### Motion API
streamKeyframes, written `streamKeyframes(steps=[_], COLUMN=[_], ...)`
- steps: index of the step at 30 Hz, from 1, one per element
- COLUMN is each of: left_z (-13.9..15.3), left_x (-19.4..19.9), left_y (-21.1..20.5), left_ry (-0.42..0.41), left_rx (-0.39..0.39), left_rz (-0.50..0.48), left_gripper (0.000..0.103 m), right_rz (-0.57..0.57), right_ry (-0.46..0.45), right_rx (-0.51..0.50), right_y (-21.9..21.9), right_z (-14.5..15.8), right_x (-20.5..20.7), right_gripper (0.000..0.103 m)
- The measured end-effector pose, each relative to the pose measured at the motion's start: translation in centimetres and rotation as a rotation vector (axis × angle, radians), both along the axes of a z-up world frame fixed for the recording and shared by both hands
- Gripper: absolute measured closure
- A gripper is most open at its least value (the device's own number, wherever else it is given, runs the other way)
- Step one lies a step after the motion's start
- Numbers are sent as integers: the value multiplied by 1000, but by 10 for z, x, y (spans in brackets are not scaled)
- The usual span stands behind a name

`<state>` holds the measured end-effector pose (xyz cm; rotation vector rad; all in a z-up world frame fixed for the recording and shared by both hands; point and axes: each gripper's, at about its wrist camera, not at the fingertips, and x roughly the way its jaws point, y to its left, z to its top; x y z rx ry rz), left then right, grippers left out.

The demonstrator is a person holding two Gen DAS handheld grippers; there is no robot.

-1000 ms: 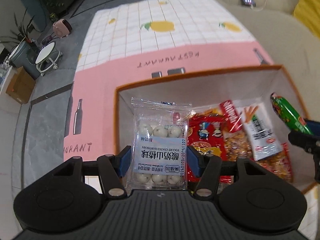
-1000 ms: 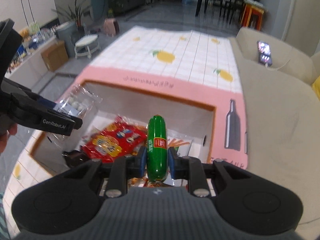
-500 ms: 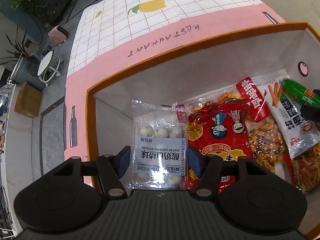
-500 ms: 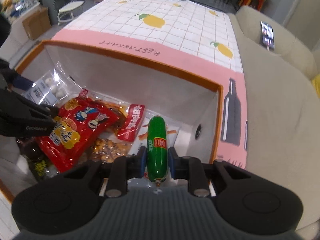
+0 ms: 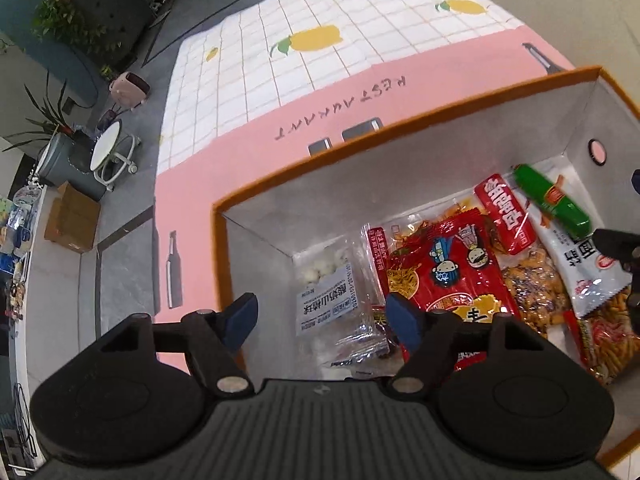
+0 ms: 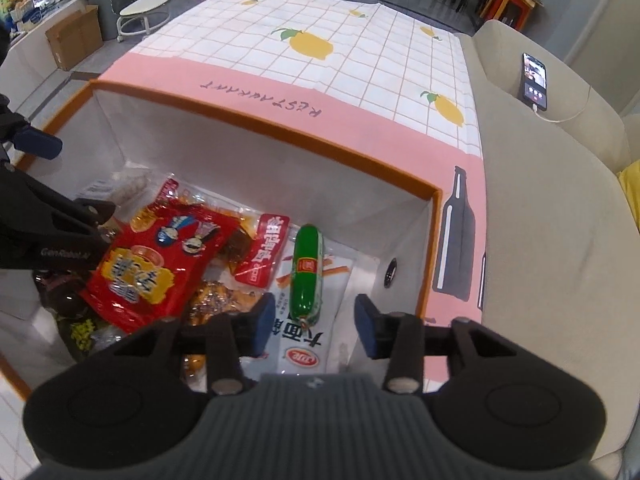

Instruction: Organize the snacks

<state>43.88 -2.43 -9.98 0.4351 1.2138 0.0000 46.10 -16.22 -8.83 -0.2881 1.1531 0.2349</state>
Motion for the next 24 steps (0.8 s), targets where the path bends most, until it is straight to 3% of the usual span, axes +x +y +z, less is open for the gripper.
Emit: streamKeyframes(steps=[6, 12, 19, 24], left_z=[45, 105, 165, 183], left_x=[-18, -60, -131, -184], left_y=[1, 10, 26, 35], left_ry=[-86, -229, -398, -483], left_rx=[-46, -124, -256, -349], left_rz=[-2, -18, 3, 55], left_gripper=[17, 17, 15, 14], right_rz=[-46, -57, -65, -70], right_ry=[-28, -118, -291, -406], right_rx=[76, 151, 230, 282], right_y=[-7, -12, -18, -21], right_z=[40, 98, 159, 178], right_x=[-10, -40, -111, -180], right_gripper=[46, 40, 37, 35])
